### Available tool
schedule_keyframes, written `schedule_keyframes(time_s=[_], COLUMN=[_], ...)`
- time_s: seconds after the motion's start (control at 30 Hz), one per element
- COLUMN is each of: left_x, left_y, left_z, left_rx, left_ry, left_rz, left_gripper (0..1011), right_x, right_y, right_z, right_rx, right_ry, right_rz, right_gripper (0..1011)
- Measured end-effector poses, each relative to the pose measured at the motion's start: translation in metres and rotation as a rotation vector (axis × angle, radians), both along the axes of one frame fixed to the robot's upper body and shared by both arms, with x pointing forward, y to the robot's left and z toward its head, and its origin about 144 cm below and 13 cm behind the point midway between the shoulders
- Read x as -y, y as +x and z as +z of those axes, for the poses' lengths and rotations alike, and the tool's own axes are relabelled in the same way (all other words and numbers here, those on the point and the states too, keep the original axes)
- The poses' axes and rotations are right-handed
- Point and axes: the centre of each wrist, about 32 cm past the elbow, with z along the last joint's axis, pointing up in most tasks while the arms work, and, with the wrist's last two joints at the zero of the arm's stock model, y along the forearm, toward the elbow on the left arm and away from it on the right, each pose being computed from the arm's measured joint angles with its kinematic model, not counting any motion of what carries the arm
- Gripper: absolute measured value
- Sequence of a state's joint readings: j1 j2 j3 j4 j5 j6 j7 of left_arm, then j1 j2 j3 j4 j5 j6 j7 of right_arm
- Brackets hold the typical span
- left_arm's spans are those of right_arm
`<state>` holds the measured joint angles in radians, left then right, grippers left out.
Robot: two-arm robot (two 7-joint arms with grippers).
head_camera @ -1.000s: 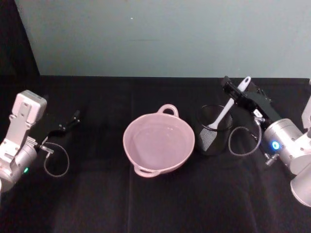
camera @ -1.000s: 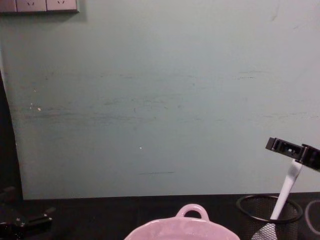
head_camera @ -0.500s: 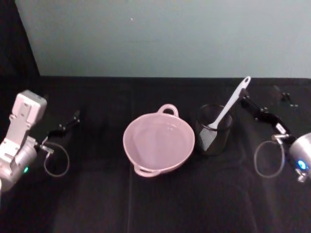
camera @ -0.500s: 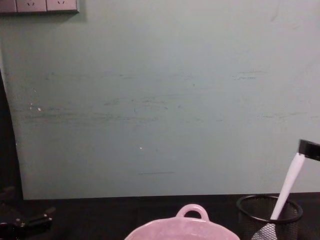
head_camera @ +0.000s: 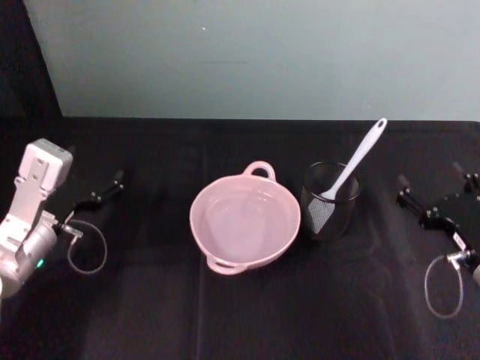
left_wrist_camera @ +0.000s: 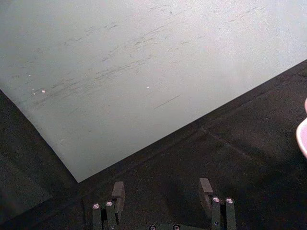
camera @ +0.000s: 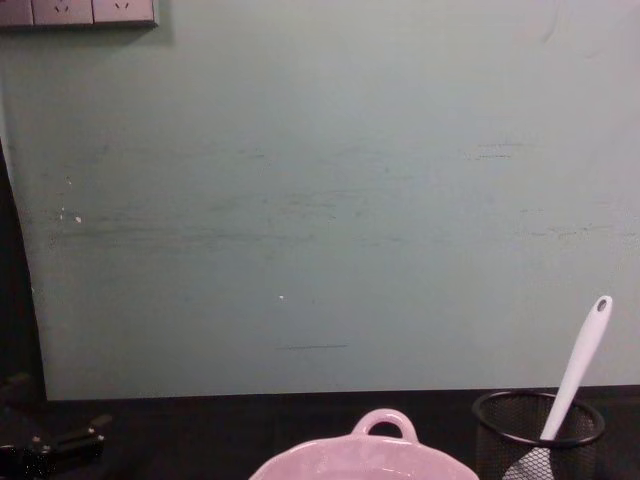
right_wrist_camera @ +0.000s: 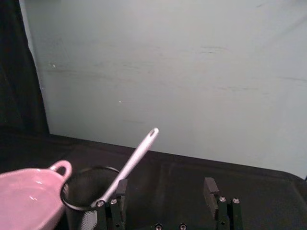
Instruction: Use the one hand to pick up the spoon and stir the clear water in the bowl.
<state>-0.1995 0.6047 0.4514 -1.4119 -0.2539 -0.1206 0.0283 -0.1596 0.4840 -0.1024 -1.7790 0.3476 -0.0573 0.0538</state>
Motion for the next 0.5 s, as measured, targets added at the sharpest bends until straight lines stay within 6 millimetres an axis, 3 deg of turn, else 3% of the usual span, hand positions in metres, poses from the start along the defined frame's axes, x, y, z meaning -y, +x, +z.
schedule_keyframes(time_s=[0.27, 0.5], left_x=[0.0, 0.0], left_y=[0.0, 0.0], left_z=[0.0, 0.0], left_rx=[0.0, 0.0], left_ry=[0.0, 0.0], left_rz=[0.0, 0.0], left_gripper=[1011, 1011], right_x=[0.005, 0.003], right_y=[0.0, 0.004], right_z=[-0.035, -0.049], right_rx=[0.034, 0.041], right_ry=[-0.039, -0.042], right_rz=[-0.032, -0.053], right_gripper=[1003, 1002])
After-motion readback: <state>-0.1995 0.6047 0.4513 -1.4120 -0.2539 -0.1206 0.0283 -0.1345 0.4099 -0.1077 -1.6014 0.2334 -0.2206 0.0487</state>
